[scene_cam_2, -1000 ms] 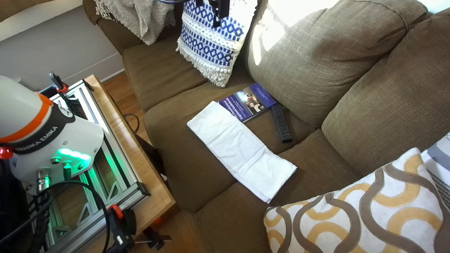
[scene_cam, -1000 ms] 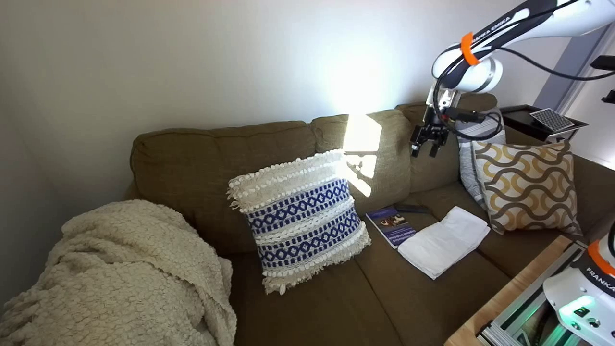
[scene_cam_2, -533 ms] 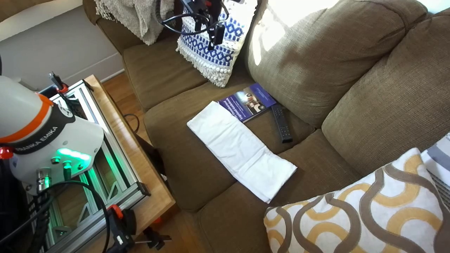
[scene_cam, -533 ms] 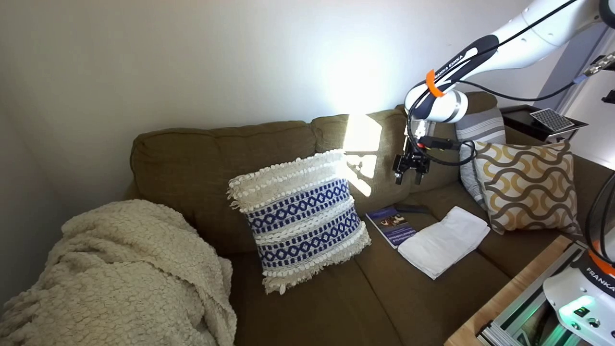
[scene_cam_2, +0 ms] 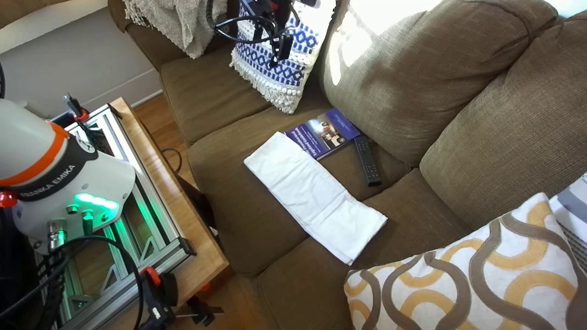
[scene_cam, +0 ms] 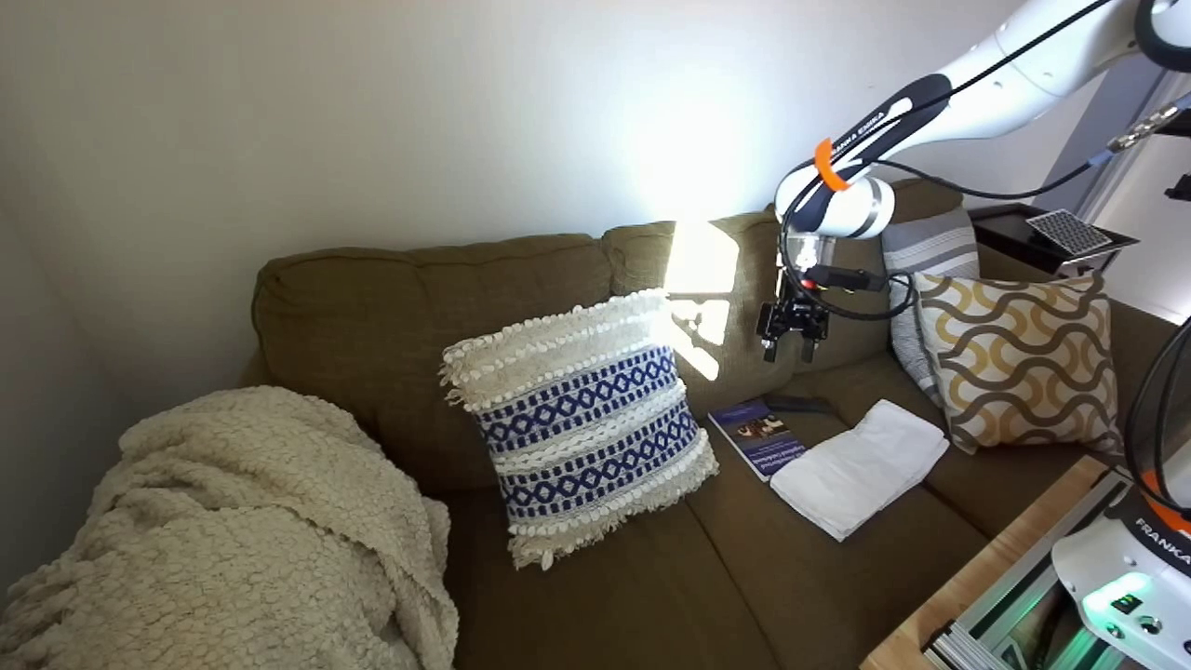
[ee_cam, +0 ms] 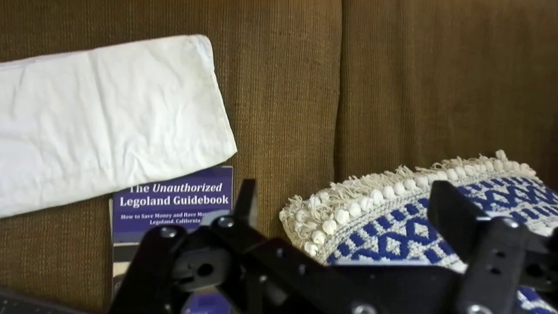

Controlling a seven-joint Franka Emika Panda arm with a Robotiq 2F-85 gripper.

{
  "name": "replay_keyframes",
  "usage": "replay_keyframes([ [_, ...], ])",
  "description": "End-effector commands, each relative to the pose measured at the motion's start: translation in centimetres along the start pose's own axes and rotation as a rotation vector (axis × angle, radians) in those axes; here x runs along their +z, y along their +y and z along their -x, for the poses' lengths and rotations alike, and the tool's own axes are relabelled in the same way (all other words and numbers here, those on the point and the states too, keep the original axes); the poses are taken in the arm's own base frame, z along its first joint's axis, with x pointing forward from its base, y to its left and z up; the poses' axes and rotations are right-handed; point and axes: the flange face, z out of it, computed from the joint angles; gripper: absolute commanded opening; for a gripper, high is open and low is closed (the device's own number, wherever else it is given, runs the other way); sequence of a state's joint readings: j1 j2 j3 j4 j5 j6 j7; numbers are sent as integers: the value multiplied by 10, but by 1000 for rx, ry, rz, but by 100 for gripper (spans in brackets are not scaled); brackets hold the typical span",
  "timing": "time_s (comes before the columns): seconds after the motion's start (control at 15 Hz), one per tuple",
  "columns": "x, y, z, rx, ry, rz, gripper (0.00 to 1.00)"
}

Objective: Hang the white towel on the backrest of the sofa

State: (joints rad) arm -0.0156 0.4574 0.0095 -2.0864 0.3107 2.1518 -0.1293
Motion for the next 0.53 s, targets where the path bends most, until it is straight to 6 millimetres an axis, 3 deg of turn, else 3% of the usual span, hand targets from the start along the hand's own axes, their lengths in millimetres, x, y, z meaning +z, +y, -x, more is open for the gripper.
replay_keyframes([
  [0.0, 50, -6, -30, 31, -163, 21, 100],
  [0.47, 130, -13, -56, 130, -246, 215, 100],
])
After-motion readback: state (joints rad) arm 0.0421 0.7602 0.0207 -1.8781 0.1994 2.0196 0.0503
